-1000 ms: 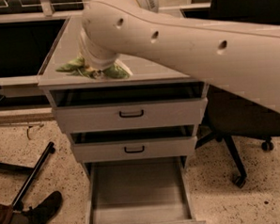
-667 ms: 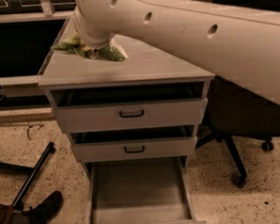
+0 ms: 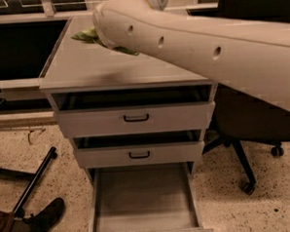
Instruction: Pick green jalapeno chip bag from bottom drawer and place on counter
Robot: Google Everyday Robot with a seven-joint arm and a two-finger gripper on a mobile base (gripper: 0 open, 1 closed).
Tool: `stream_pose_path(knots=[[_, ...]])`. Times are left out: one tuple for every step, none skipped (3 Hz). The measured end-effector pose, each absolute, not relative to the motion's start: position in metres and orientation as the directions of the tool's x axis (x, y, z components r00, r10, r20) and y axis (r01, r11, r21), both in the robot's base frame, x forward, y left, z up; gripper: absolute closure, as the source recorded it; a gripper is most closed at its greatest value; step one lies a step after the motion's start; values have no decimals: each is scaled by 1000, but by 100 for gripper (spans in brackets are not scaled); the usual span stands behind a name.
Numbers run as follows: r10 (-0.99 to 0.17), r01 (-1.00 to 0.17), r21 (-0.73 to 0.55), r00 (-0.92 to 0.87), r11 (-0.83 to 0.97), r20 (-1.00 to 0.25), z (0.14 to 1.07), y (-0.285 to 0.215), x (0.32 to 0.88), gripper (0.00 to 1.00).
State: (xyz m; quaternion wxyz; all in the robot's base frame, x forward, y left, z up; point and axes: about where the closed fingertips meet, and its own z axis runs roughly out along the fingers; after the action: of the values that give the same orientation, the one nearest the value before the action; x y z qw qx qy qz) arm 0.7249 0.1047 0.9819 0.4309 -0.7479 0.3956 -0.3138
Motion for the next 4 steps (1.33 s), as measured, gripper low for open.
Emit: stream_pose_path(knots=[[-878, -331, -897, 464, -294, 117, 942, 89, 748, 100], [-875, -378, -880, 477, -286, 79, 896, 94, 766, 100], [-858, -465, -843, 514, -270, -9, 858, 116, 770, 96], [-854, -486, -837, 518, -252, -44, 855, 122, 768, 77]])
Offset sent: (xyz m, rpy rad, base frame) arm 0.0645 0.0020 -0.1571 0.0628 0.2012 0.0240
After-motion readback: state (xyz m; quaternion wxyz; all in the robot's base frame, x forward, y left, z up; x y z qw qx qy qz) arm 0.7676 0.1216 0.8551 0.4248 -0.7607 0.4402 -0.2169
